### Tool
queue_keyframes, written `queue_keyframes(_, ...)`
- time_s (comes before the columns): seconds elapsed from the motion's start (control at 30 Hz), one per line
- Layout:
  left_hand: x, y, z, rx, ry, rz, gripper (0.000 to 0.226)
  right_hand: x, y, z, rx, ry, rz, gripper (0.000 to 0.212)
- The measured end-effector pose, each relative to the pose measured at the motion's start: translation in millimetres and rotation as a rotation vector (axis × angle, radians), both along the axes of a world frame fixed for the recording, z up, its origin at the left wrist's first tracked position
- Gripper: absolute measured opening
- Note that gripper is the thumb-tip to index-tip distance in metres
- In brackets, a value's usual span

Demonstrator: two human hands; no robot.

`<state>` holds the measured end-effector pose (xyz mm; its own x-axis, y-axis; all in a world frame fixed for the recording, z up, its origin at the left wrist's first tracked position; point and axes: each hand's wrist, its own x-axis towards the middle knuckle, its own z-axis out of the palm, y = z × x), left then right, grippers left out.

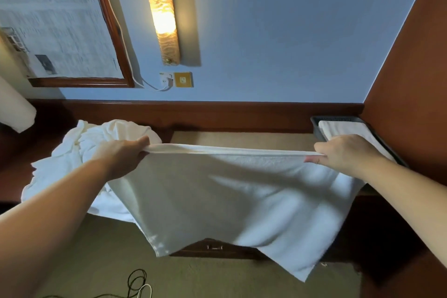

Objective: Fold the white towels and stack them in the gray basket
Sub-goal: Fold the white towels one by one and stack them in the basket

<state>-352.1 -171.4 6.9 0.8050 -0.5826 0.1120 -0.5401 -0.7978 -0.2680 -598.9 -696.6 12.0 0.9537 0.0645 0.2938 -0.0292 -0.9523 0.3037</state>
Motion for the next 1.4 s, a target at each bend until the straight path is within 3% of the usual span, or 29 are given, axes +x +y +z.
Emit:
queue_keyframes(0.03, -0.2, -2.5, -3.9, -0.063, 0.040, 0.010, 0.044, -1.3, -0.5, -2.2, 0.018, 0.030, -0.047, 0.066)
queue_keyframes(0.17, 6.1, -8.6, -20.0, -0.065, 0.202, 0.034, 0.035, -3.3, -7.2, -6.4, 0.216, 0.200, -0.222, 0.072)
queue_keyframes(0.27, 13.7, -14.7, -32.2, -0.096, 0.217, -0.036, 0.017, 3.1, -18.6, -11.9, 0.306, 0.313, -0.263, 0.073)
queue_keyframes(0.47, 56.0, -44.9, -50.5, -0.100, 0.241, -0.094, 0.030, 43.0, -50.5, -33.9, 0.300, 0.398, -0.301, 0.072)
queue_keyframes(0.57, 88.5, -70.9, -63.5, -0.110, 0.270, -0.076, 0.053, 77.5, -78.5, -50.2, 0.329, 0.398, -0.268, 0.069)
queue_keyframes(0.7, 139.8, -117.0, -90.1, -0.103, 0.323, -0.045, 0.064, 133.1, -125.3, -79.5, 0.347, 0.417, -0.220, 0.043)
queue_keyframes(0.83, 187.4, -160.7, -128.1, -0.037, 0.331, -0.001, 0.041, 188.3, -164.6, -112.5, 0.356, 0.506, -0.221, 0.029)
queue_keyframes(0.97, 221.2, -202.6, -168.6, 0.045, 0.330, 0.074, 0.018, 237.5, -188.3, -154.5, 0.275, 0.626, -0.198, 0.031)
queue_keyframes(1.17, 261.2, -230.2, -212.7, 0.149, 0.393, 0.152, 0.012, 281.0, -219.2, -209.5, 0.367, 0.873, -0.107, 0.035)
queue_keyframes(1.4, 316.1, -259.7, -250.9, 0.302, 0.398, 0.174, 0.023, 318.9, -252.8, -262.3, 0.312, 0.769, 0.081, 0.027)
